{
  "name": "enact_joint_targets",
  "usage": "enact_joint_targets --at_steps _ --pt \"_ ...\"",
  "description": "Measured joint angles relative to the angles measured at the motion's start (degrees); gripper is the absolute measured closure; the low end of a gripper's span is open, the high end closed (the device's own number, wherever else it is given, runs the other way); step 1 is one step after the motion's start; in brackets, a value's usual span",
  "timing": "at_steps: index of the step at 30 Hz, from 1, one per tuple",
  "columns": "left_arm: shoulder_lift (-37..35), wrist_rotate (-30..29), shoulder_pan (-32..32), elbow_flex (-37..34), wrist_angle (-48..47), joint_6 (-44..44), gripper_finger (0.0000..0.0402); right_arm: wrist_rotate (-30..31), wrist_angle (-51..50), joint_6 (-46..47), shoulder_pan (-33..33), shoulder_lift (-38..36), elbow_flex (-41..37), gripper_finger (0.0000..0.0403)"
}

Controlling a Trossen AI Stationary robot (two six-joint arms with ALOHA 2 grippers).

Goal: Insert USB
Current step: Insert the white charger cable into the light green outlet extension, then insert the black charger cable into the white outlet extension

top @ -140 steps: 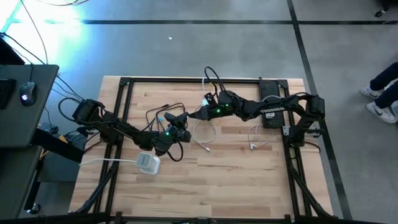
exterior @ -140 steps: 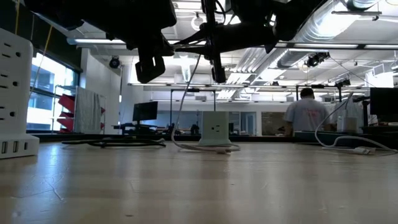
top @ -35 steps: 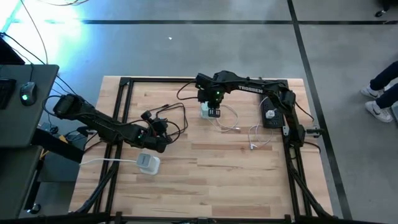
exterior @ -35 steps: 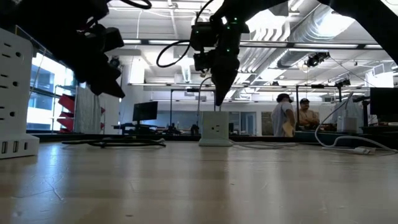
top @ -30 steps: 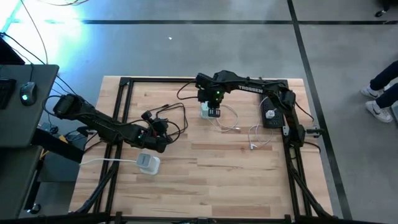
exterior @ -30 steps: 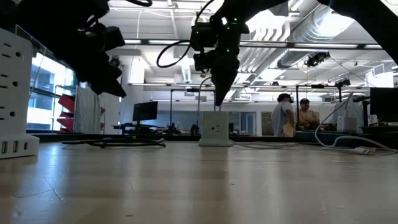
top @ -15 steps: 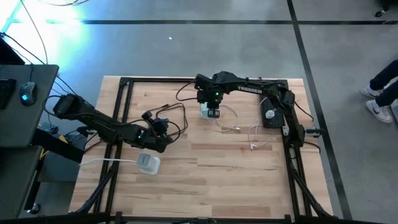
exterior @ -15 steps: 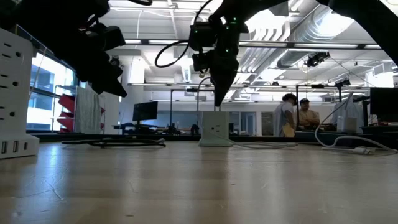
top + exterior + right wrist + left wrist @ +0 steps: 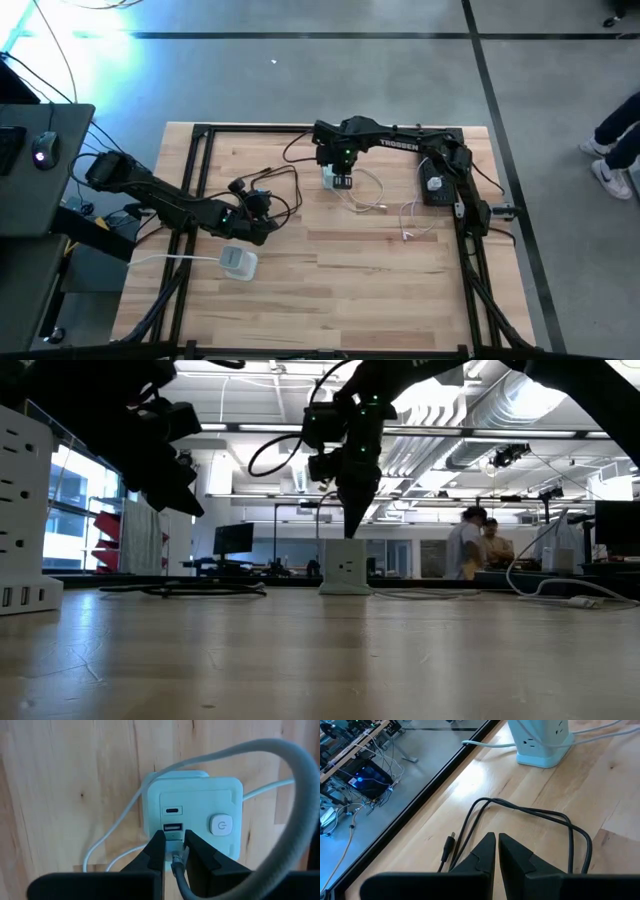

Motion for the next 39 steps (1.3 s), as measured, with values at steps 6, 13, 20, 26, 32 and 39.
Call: enact_joint_targets --at_steps 6,13,20,26,32,39 --pt "0.0 0.1 0.0 0.0 0.0 0.0 0.04 0.0 0.5 -0.2 0.1 1.6 0.3 0.0354" --pt "0.0 0.0 -0.8 0.0 0.2 0.9 0.04 0.1 0.7 -2.3 0.3 1.7 1.9 0.0288" --pt "0.0 0.0 -1.0 0.0 0.3 1.0 0.04 -1.0 -0.8 -2.8 0.5 1.8 7.2 0.0234" --pt "0.0 0.2 -1.0 0.0 0.3 1.0 0.04 -3.3 -4.4 -5.0 0.5 1.7 10.0 0.0195" --pt "0.0 0.5 -1.1 0.0 0.3 0.9 0.04 -3.0 -5.4 -5.9 0.7 0.6 10.7 0.0183" --pt "0.0 1.3 -1.2 0.0 0.2 0.9 0.04 0.4 -3.1 -6.5 0.7 -4.8 10.8 0.0183"
